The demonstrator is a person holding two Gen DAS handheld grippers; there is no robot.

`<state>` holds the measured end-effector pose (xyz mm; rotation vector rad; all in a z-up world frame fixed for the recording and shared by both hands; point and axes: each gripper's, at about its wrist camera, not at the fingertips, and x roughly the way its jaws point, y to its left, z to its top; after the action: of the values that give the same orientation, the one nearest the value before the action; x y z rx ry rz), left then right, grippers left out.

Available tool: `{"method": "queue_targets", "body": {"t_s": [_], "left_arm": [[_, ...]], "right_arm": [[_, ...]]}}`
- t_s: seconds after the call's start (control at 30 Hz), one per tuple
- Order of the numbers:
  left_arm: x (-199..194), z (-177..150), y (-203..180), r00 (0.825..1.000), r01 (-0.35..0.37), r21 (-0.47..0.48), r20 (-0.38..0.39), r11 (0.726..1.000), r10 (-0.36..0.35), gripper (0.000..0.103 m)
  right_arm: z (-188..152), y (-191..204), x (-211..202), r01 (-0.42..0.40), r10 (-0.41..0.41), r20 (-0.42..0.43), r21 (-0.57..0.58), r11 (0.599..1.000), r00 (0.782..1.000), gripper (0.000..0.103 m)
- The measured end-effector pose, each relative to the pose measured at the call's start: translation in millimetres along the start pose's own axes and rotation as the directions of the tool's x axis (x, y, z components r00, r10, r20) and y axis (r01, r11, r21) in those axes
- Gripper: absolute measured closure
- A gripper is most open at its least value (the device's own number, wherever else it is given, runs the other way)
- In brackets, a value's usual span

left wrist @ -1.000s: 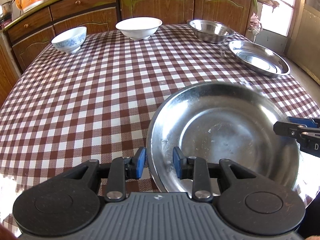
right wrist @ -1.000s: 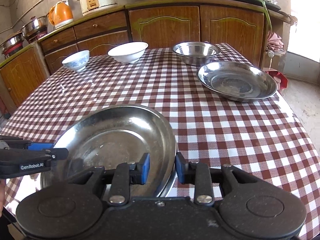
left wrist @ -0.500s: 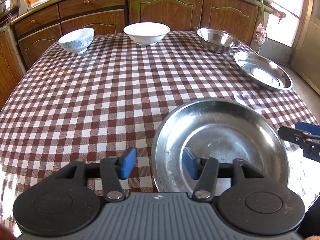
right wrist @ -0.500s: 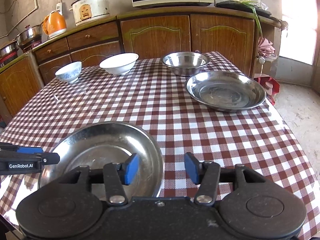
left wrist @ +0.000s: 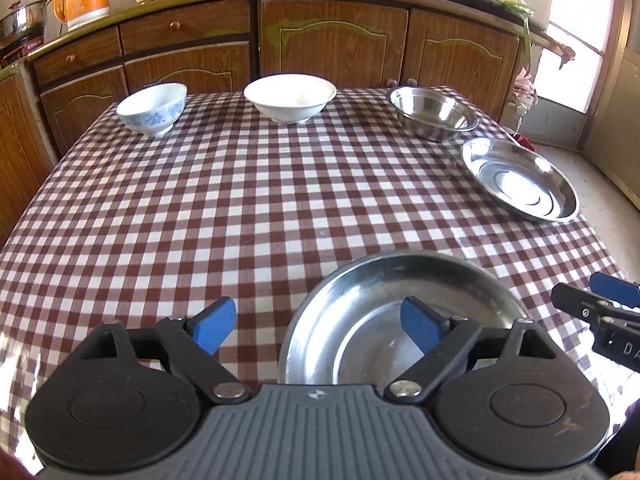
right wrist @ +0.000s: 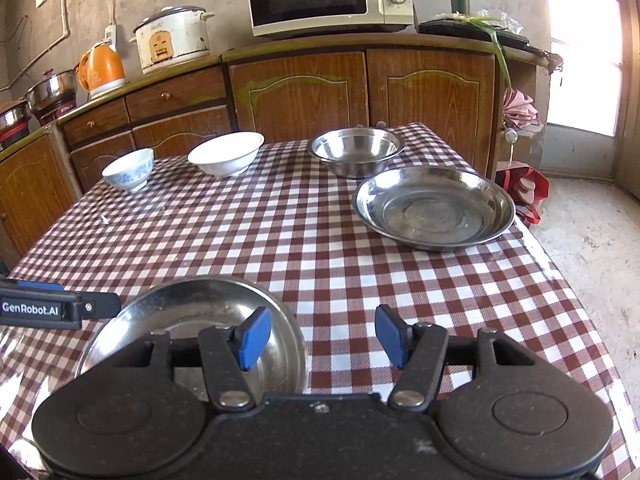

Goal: Organize plates and bowls

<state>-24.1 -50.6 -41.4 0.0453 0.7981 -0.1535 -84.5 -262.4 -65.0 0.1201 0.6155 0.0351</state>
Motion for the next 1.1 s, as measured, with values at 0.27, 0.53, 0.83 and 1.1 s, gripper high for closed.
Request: {"method": "queue_targets", "body": {"t_s": [0.27, 0.53, 0.83, 1.1], "left_arm": [[-1.3, 10.4, -13.1, 1.0, 0.014, 0.014, 0.01, 1.0, -0.014, 0.009], [-3.0, 19.8, -27.9, 0.999, 0.03, 0.025, 0.019, 0.999, -0.03, 0.009], [-0.6, 29.2, -46.0, 0.999, 0.046, 0.058, 0.024, 0.997, -0.047, 0.009], [2.2, 33.8, -55.8, 0.998, 0.051, 0.073, 0.027, 0.996, -0.053, 0.009]], "right_arm": [[5.2, -10.0, -3.4, 0.016, -0.016, 0.026, 0.015, 1.0, 1.0, 0.031], [11.1, -20.6, -7.8, 0.034, -0.035, 0.054, 0.029, 0.999, 0.998, 0.027], [16.9, -37.3, -13.3, 0.061, -0.066, 0.087, 0.059, 0.996, 0.994, 0.024], [18.3, -59.7, -15.4, 0.092, -0.102, 0.1, 0.106, 0.99, 0.99, 0.024]]}}
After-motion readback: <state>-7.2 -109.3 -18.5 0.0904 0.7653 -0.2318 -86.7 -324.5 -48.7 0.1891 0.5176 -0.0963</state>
